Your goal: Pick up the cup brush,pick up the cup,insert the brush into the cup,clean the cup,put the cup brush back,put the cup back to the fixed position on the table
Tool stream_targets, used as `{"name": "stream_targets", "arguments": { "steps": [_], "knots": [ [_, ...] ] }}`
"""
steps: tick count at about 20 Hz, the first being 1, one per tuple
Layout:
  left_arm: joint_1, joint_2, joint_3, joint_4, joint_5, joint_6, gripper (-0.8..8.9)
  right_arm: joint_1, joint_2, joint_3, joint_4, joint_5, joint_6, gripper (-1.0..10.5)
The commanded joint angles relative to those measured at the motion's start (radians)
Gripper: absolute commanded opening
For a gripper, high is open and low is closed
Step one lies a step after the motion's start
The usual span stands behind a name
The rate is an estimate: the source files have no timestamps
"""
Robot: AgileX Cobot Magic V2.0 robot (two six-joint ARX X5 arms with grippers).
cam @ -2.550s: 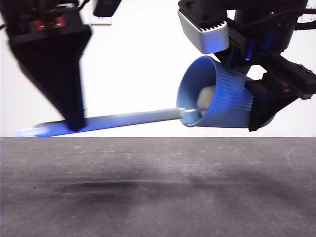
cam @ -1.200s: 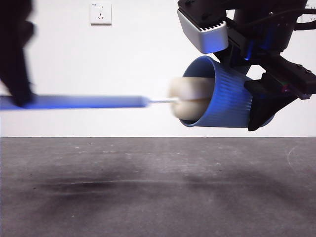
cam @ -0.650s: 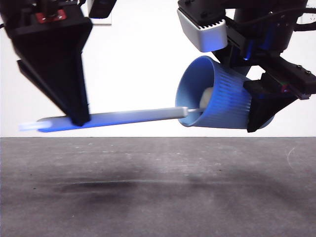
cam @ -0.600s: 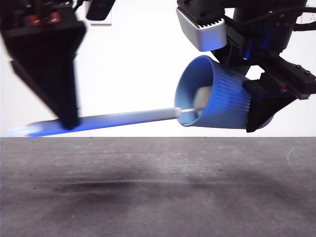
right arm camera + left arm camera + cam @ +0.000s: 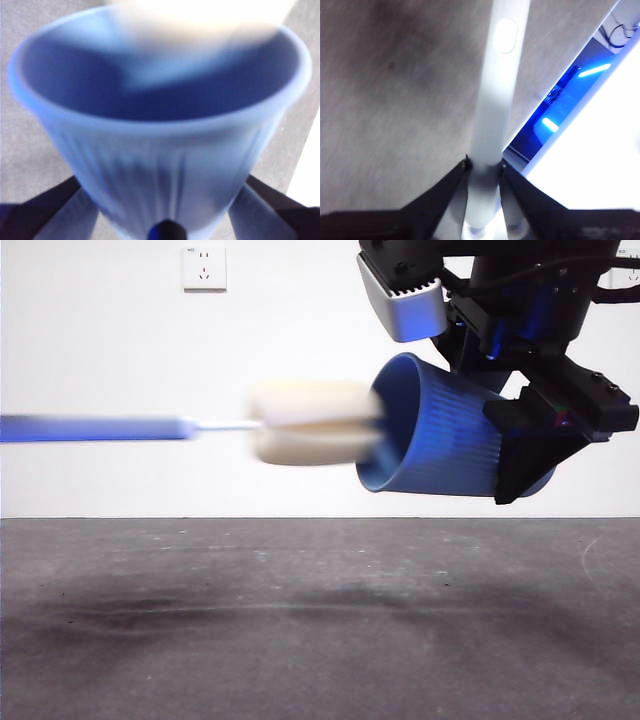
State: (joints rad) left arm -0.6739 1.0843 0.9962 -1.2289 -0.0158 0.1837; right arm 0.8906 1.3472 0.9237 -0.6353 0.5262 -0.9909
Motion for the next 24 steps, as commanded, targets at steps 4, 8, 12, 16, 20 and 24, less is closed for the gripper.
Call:
{"name": "stream_targets", "arguments": {
  "steps": [4, 8, 12, 16, 20, 24],
  "knots": [
    [0.056, -0.122, 0.002, -0.035, -0.009, -0.036, -0.08, 0.002, 0.008, 0.003, 0.003, 0.001, 0.114, -0.1],
    [0.093, -0.150, -0.009, 0.093, -0.009, -0.134, -0.08, 0.002, -0.001, 0.003, 0.021, 0.004, 0.391, -0.1],
    [0.114, -0.149, -0.125, 0.327, -0.012, -0.322, -0.08, 0.001, -0.061, 0.003, 0.050, -0.023, 0.727, -0.1],
    [0.167, -0.124, -0.300, 0.563, -0.034, -0.498, -0.08, 0.000, -0.172, 0.003, 0.099, -0.133, 0.962, -0.1],
    [0.185, -0.041, -0.351, 0.788, -0.049, -0.623, -0.08, 0.000, -0.267, 0.003, 0.120, -0.204, 1.029, -0.1],
    [0.184, 0.128, -0.351, 0.906, -0.058, -0.693, -0.08, 0.000, -0.301, 0.003, 0.119, -0.234, 1.048, -0.1]
  ]
}}
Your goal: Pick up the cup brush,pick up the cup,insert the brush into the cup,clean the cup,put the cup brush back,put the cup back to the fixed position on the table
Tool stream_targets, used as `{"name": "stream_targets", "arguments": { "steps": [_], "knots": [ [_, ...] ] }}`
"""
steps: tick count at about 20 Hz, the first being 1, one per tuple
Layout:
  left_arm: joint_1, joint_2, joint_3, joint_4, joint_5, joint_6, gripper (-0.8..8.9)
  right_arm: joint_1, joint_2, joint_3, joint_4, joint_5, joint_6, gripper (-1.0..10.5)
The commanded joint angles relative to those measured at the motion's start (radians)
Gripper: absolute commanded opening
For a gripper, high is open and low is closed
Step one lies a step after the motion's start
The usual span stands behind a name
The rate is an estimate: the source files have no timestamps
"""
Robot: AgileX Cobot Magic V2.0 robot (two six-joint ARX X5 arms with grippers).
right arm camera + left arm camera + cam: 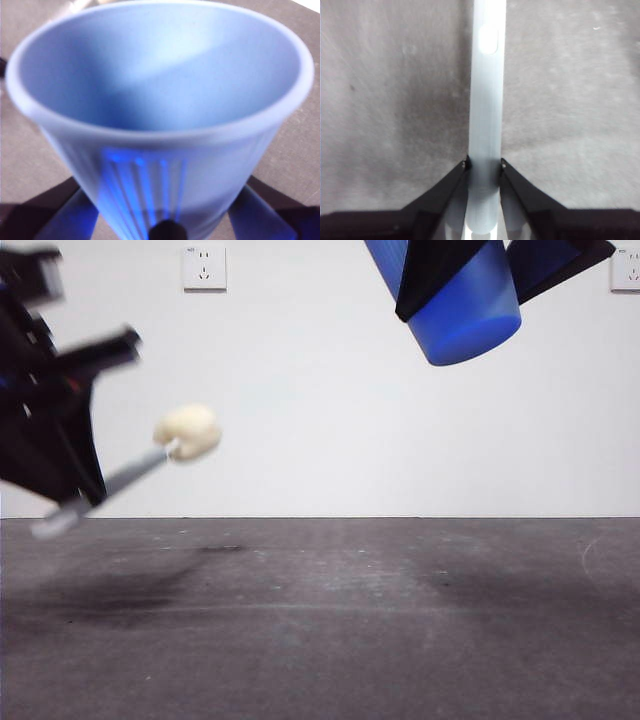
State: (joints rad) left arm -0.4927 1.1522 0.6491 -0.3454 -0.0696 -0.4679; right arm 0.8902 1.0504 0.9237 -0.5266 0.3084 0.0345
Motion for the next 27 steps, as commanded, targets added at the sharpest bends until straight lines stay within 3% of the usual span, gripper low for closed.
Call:
{"name": "stream_targets", "arguments": {
  "steps": [1, 8, 14, 15, 17, 18, 24, 27],
  "knots": [
    [0.003, 0.103, -0.003, 0.041, -0.005, -0.051, -0.08, 0.001, -0.005, 0.003, 0.010, -0.023, 0.023, -0.1],
    [0.001, 0.291, -0.003, 0.124, -0.001, -0.082, -0.08, 0.001, -0.006, 0.003, 0.012, -0.051, 0.025, -0.1],
    [0.002, 0.332, -0.003, 0.120, 0.017, -0.082, 0.08, 0.001, -0.006, 0.003, 0.011, -0.052, 0.026, -0.1],
    [0.002, 0.332, -0.003, 0.111, 0.027, -0.082, 0.50, 0.001, -0.006, 0.003, 0.011, -0.052, 0.026, -0.1],
    [0.002, 0.332, -0.003, 0.083, 0.050, -0.082, 3.69, 0.001, -0.006, 0.003, 0.011, -0.052, 0.026, -0.1],
    [0.001, 0.332, -0.003, 0.073, 0.061, -0.082, 4.65, 0.001, -0.006, 0.003, 0.011, -0.052, 0.029, -0.1],
    [0.002, 0.287, 0.033, 0.024, 0.079, -0.042, 4.71, 0.000, -0.005, 0.002, 0.044, -0.044, 0.037, -0.1],
    [0.002, 0.201, 0.054, -0.010, 0.078, -0.017, 4.71, -0.014, 0.008, -0.034, 0.210, -0.037, 0.036, -0.1]
  ]
}}
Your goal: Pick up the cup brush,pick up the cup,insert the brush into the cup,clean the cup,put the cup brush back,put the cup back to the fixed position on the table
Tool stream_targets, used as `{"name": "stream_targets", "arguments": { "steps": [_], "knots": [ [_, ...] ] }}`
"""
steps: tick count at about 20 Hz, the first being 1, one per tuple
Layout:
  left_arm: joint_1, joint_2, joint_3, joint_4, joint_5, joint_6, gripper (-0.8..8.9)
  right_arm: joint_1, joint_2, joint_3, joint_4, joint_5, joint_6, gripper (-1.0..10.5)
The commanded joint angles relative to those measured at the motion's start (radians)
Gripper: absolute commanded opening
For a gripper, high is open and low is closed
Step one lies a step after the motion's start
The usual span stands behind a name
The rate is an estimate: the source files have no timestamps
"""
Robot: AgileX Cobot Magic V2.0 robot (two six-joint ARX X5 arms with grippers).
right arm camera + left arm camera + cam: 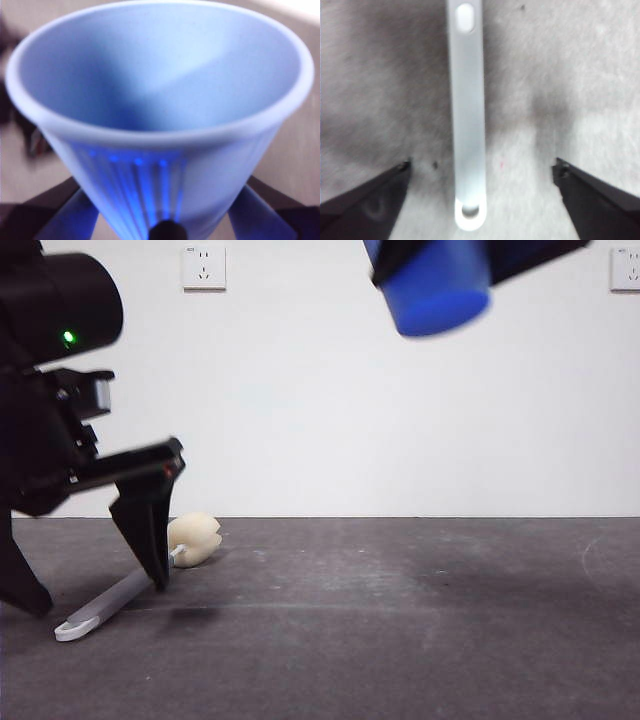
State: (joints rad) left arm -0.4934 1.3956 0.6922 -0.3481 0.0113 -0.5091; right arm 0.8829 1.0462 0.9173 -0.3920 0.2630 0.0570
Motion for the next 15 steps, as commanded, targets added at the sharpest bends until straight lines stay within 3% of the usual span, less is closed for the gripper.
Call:
{"name": "stream_targets", "arguments": {
  "steps": [1, 3, 8, 15],
  "knots": [
    [0.002, -0.081, 0.012, -0.020, -0.003, 0.040, 4.71, -0.017, 0.028, -0.042, 0.129, 0.026, 0.014, -0.1],
    [0.002, -0.176, 0.012, -0.046, -0.003, 0.047, 4.71, -0.040, 0.078, -0.072, 0.196, 0.087, 0.003, -0.1],
    [-0.003, -0.462, 0.014, -0.100, 0.023, 0.051, 4.71, -0.115, 0.276, -0.208, 0.500, 0.083, -0.003, -0.1],
    [-0.004, -0.711, 0.016, -0.275, 0.043, 0.066, 4.71, -0.221, 0.577, -0.225, 0.792, 0.075, -0.016, -0.1]
  ]
}}
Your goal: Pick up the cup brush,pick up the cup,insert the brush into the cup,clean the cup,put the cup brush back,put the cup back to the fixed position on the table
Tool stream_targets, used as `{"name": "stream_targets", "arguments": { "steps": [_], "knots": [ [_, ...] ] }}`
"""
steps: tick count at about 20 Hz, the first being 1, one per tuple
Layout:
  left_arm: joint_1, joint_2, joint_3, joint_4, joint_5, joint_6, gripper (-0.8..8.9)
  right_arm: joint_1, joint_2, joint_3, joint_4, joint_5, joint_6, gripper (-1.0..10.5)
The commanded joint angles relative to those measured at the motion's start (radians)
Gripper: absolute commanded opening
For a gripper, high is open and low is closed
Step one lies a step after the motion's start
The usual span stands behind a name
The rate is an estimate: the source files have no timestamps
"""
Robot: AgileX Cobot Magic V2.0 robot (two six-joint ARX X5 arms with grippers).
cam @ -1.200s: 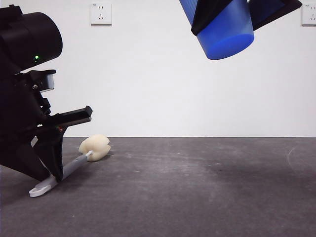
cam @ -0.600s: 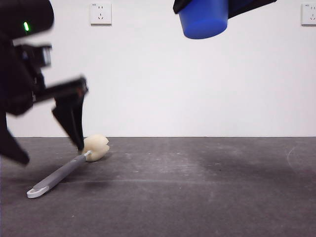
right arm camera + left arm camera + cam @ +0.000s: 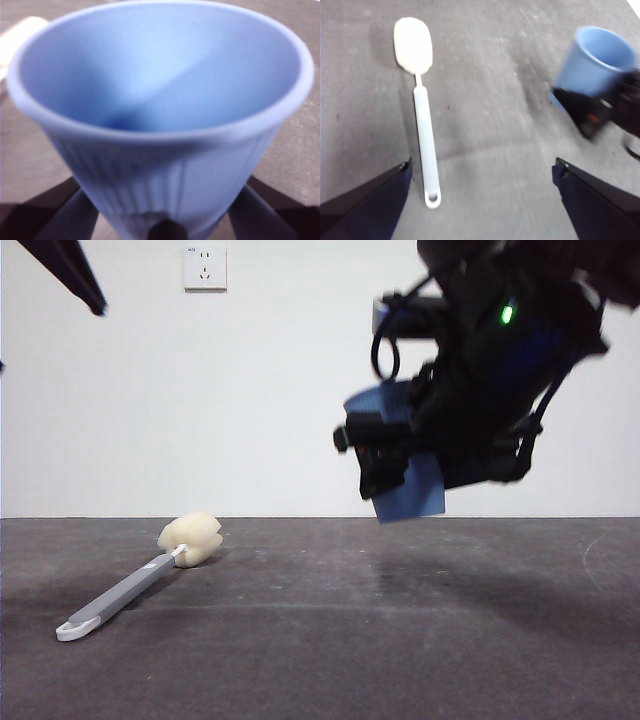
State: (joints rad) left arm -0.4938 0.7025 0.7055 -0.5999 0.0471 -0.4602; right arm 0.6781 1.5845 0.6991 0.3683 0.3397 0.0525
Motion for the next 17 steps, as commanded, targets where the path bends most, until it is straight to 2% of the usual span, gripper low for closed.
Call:
{"name": "stream_targets", "arguments": {
  "steps": [1, 6, 8, 12, 17],
  "knots": [
    [-0.004, -0.034, 0.002, -0.038, 0.006, 0.019, 4.71, -0.033, 0.067, -0.007, 0.054, -0.002, -0.017, -0.1],
    [-0.004, -0.047, 0.002, -0.049, 0.009, 0.020, 4.70, -0.109, 0.163, -0.007, 0.175, -0.067, -0.019, -0.1],
    [-0.004, -0.047, 0.002, -0.049, 0.008, 0.024, 4.70, -0.132, 0.184, -0.007, 0.193, -0.130, -0.018, -0.1],
    [-0.004, -0.047, 0.002, -0.048, 0.006, 0.024, 4.71, -0.168, 0.234, -0.007, 0.204, -0.201, -0.015, -0.1],
    [-0.004, -0.047, 0.002, -0.048, 0.004, 0.024, 4.71, -0.169, 0.235, -0.007, 0.166, -0.214, -0.016, 0.0]
  ]
}}
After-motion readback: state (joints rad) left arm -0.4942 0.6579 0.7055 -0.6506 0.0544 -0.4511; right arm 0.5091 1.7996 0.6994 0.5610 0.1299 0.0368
